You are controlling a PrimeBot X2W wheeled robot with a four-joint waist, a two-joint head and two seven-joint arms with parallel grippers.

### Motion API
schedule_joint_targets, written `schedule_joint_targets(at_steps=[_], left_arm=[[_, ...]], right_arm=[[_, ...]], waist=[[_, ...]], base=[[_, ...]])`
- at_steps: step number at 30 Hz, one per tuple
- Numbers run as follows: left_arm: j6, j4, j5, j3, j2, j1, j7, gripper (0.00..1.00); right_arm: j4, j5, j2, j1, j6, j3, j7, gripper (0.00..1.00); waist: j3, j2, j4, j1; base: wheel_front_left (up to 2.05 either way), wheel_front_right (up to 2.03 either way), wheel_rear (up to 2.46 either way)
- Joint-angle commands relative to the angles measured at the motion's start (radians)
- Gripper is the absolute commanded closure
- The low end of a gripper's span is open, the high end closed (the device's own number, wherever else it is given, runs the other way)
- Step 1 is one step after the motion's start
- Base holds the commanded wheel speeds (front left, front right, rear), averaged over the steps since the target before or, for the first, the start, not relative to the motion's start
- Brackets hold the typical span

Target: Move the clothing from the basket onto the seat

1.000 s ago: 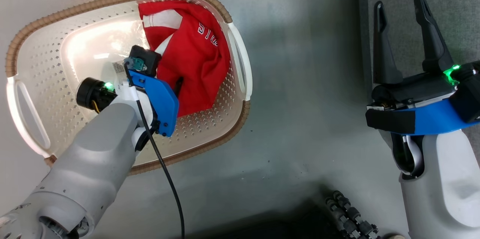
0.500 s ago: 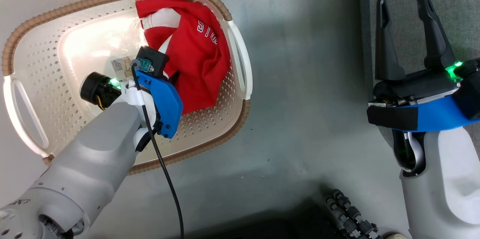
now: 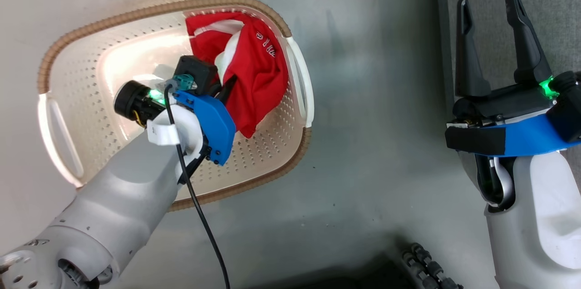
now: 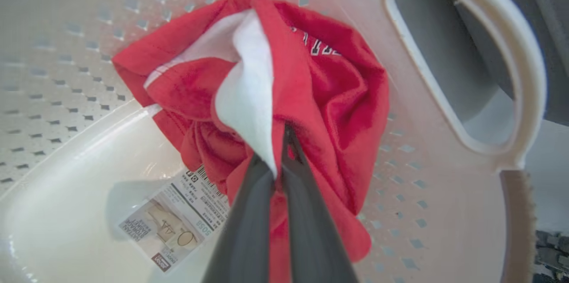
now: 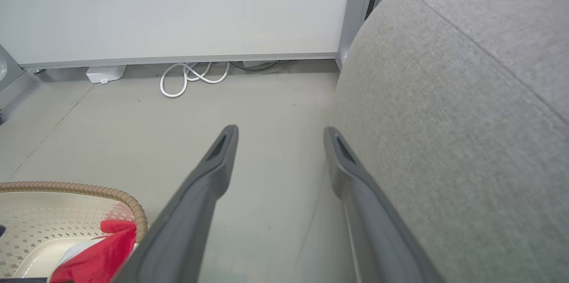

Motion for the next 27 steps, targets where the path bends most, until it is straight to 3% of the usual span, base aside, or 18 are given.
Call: schedule_joint_targets(at_steps=[1, 14, 27], left_arm=[[-0.001, -0.001, 0.018, -0.004, -0.003, 0.0, -0.032, 1.0], [-0.001, 0.023, 0.061, -0.002, -0.048, 0.039, -0.135, 1.0], [-0.001, -0.104, 0.223, 0.227, -0.036, 0.132, -0.137, 1.0]], right_arm=[[0.006, -0.007, 0.0, -0.01, 0.0, -0.003, 0.0, 0.0], [0.035, -0.032, 0.0, 0.027, 0.0, -0.015, 0.0, 0.0], [0.079, -0.044, 0.0, 0.095, 0.0, -0.027, 0.0, 0.0]], waist=[[-0.025, 0.0, 0.016, 0.0], [-0.169, 0.0, 0.082, 0.0], [-0.358, 0.0, 0.129, 0.0]], base=[[0.0, 0.0, 0.0], [0.0, 0.0, 0.0], [0.0, 0.0, 0.0]])
